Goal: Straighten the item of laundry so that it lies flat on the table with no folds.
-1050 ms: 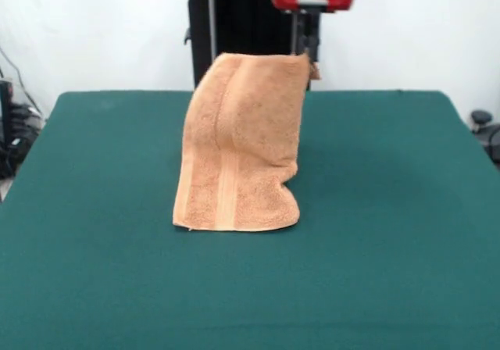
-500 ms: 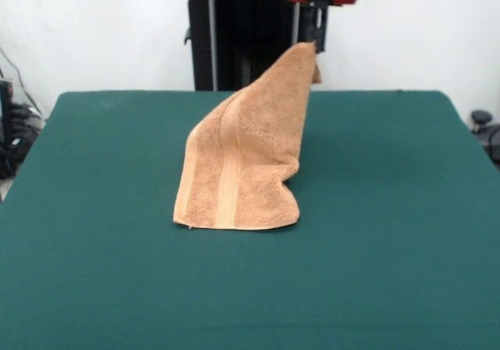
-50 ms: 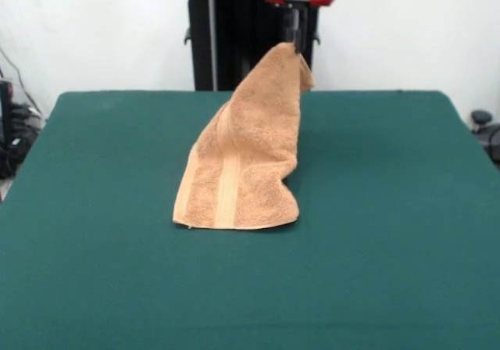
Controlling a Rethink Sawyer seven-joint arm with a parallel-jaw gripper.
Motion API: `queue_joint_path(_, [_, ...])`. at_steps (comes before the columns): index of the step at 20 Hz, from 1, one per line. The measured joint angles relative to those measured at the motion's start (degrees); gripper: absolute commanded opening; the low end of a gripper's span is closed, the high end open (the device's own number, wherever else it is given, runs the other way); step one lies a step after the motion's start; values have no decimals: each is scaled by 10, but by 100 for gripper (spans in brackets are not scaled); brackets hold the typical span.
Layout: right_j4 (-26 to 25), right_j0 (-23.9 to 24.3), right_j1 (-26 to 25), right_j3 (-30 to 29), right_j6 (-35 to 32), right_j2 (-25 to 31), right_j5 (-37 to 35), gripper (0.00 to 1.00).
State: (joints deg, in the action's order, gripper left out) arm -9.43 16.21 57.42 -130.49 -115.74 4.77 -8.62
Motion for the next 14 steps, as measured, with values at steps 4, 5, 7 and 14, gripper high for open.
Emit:
queue_joint_path(4, [-4,-17,-16,-7,0,-17,55,100])
queue_joint_path(5, [-4,-27,-21,-9,0,-27,72,100])
queue_joint_path(7, [-4,-37,-23,-11,0,-34,81,100])
queue_joint_path(14, [4,-35,13,-14,0,-35,42,100])
